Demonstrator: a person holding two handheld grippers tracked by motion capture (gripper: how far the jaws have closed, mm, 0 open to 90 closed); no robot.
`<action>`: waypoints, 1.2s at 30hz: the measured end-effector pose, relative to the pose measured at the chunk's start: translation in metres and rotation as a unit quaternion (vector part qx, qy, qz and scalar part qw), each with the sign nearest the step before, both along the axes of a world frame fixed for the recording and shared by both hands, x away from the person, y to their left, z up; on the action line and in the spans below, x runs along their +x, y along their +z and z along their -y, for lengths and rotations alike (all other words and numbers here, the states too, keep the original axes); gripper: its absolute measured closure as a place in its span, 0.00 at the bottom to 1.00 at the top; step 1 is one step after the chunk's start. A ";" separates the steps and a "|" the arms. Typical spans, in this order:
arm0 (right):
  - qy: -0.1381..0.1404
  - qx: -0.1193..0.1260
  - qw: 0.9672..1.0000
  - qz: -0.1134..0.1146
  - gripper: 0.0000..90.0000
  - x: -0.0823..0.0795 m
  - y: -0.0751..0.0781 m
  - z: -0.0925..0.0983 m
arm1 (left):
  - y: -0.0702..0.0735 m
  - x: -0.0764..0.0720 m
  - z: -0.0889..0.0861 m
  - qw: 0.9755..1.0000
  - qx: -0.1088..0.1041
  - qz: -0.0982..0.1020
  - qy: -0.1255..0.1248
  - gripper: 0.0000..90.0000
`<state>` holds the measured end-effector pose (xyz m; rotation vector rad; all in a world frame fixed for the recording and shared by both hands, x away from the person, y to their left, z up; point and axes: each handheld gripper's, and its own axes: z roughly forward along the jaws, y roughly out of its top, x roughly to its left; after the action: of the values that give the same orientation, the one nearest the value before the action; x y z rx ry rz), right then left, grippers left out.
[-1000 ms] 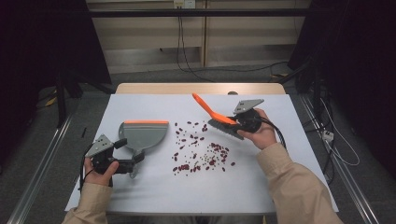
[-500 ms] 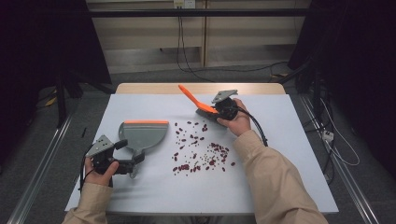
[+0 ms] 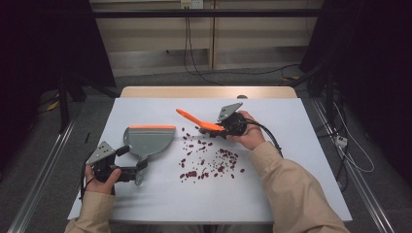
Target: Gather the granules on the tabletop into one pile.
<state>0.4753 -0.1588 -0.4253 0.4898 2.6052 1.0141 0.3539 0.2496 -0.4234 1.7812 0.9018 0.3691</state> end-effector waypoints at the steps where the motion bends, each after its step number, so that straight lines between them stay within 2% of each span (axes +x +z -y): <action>1: 0.008 -0.001 1.000 0.000 0.79 -0.003 0.000 0.000 | 0.000 0.000 0.000 1.000 0.000 0.000 0.001 0.06; 9: 0.037 -0.001 0.999 -0.007 0.79 -0.028 0.003 0.005 | 0.000 0.000 0.001 1.000 0.002 0.001 0.000 0.06; 13: 0.046 0.007 0.999 -0.011 0.79 -0.038 0.003 0.007 | 0.000 0.000 0.001 1.000 0.004 -0.001 0.001 0.06; 16: 0.040 0.019 0.999 -0.013 0.79 -0.041 0.006 0.011 | 0.000 -0.002 0.001 1.000 0.005 0.000 0.001 0.06; 18: 0.031 0.033 0.999 -0.002 0.79 -0.039 0.010 0.013 | 0.000 -0.002 0.001 1.000 0.007 0.000 0.001 0.06; 21: 0.008 0.074 0.997 0.004 0.80 -0.026 0.016 0.016 | -0.001 -0.002 0.001 1.000 0.008 0.000 -0.001 0.06; 24: -0.017 0.082 0.996 0.017 0.79 -0.007 0.016 0.013 | -0.002 -0.001 0.001 1.000 0.007 -0.004 -0.003 0.06; 30: -0.054 0.066 0.995 0.041 0.80 0.034 0.006 -0.011 | -0.004 0.002 0.001 1.000 0.002 -0.006 -0.002 0.06; 34: -0.056 0.065 0.995 0.043 0.80 0.052 -0.003 -0.025 | -0.004 0.003 0.000 1.000 -0.003 -0.008 -0.002 0.06; 36: -0.048 0.057 0.996 0.040 0.80 0.058 -0.007 -0.033 | -0.004 0.004 0.000 1.000 -0.004 -0.007 0.000 0.06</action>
<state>0.5332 -0.1261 -0.4319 0.5843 2.4386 1.1312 0.3577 0.2495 -0.4272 1.7770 0.9124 0.3536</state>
